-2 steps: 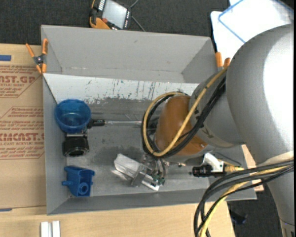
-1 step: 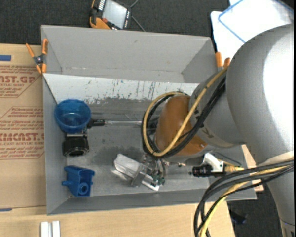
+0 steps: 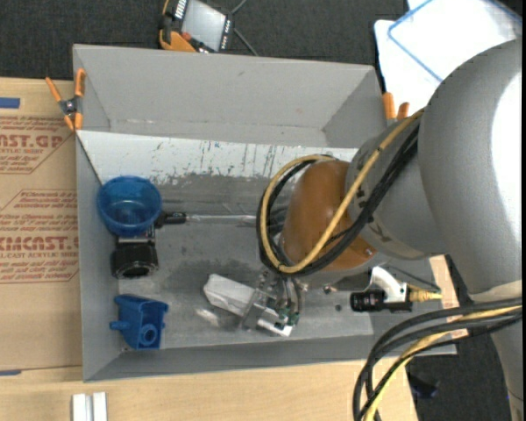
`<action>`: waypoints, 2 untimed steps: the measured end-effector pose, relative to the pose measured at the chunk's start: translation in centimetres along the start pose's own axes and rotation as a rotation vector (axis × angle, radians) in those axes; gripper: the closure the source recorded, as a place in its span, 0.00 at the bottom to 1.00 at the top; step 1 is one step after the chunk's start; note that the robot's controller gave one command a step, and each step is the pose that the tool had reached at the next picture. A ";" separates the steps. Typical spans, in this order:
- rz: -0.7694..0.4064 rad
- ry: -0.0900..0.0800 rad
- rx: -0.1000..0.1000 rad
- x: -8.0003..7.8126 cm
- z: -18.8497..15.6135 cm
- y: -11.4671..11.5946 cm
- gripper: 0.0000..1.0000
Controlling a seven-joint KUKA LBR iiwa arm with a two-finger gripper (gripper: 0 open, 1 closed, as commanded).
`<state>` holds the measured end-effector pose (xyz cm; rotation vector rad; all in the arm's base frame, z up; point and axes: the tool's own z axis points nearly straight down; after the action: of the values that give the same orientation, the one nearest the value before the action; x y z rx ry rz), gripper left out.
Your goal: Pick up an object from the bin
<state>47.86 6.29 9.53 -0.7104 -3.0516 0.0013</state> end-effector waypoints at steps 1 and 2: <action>0.000 -0.005 -0.004 -0.1 -2.9 0.1 1.00; -0.001 -0.005 -0.004 -0.1 -4.5 0.1 1.00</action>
Offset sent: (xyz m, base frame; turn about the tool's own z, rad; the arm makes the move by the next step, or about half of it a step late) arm 0.0027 0.0006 0.0513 -0.0002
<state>48.05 6.36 14.07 -0.7103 -3.0572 -0.0029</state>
